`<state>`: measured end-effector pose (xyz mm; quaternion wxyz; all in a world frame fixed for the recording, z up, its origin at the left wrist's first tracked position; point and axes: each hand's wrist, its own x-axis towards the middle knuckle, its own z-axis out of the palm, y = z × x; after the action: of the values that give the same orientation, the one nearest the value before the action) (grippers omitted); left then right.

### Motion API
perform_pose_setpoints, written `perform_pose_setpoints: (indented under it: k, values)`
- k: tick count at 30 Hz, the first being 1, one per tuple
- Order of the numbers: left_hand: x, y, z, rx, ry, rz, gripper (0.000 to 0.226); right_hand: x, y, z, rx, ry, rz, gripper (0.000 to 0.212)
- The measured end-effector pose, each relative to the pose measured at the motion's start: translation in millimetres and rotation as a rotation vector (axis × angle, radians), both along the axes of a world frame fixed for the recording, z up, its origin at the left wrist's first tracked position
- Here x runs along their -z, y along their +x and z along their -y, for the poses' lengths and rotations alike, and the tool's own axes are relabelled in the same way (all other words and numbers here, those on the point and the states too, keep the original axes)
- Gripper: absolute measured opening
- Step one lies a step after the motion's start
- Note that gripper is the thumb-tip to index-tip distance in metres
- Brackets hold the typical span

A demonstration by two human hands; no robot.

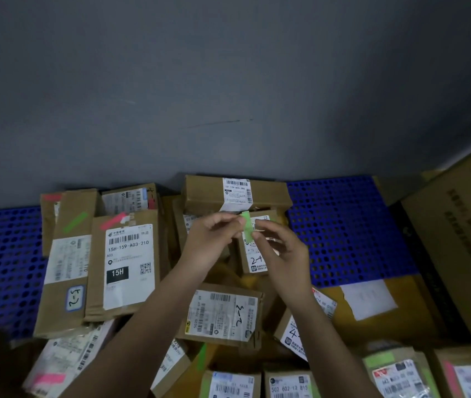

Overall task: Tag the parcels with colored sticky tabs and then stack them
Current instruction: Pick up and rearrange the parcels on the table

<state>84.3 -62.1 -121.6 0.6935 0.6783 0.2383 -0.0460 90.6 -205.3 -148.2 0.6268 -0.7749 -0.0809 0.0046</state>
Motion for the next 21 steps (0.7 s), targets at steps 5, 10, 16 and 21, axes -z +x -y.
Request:
perform_pose_setpoints:
  k: [5, 10, 16, 21]
  values:
    - [-11, -8, -8, 0.054, -0.053, 0.015, 0.008, -10, 6, 9, -0.134, -0.297, 0.444, 0.024]
    - [-21, -15, -15, 0.031, -0.12, 0.034, 0.007, -21, 1, 10, -0.265, -0.39, 0.502, 0.029]
    - [-25, -26, -17, -0.005, -0.136, 0.035, 0.006, -26, -8, 0, -0.138, -0.468, 0.675, 0.016]
    - [-30, -35, -17, -0.032, -0.143, 0.066, 0.007, -29, -15, -7, -0.09, -0.4, 0.553, 0.017]
